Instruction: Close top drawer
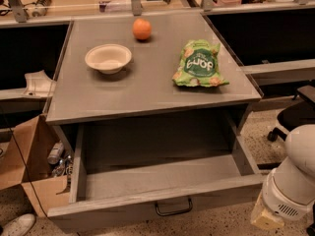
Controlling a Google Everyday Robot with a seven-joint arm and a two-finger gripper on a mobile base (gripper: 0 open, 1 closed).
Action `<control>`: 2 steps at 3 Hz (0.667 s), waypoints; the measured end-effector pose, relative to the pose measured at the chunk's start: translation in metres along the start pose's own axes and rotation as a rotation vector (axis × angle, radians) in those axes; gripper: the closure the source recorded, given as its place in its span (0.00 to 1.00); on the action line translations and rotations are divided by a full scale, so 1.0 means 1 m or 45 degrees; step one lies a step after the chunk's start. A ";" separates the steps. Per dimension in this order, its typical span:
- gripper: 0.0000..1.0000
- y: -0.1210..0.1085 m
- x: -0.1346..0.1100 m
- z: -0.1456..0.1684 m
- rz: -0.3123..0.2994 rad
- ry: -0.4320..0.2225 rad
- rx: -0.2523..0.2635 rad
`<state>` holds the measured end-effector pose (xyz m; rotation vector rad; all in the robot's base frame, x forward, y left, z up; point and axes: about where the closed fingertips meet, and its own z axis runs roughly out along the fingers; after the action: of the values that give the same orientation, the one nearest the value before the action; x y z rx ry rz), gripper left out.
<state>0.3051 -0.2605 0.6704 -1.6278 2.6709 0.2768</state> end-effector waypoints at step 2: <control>1.00 -0.012 -0.039 0.020 -0.049 -0.045 0.014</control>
Offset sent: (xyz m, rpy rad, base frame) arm 0.0576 0.0683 -0.0299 0.0532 -0.0913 0.0709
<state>0.3319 -0.2279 0.6524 -1.6532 2.6080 0.2875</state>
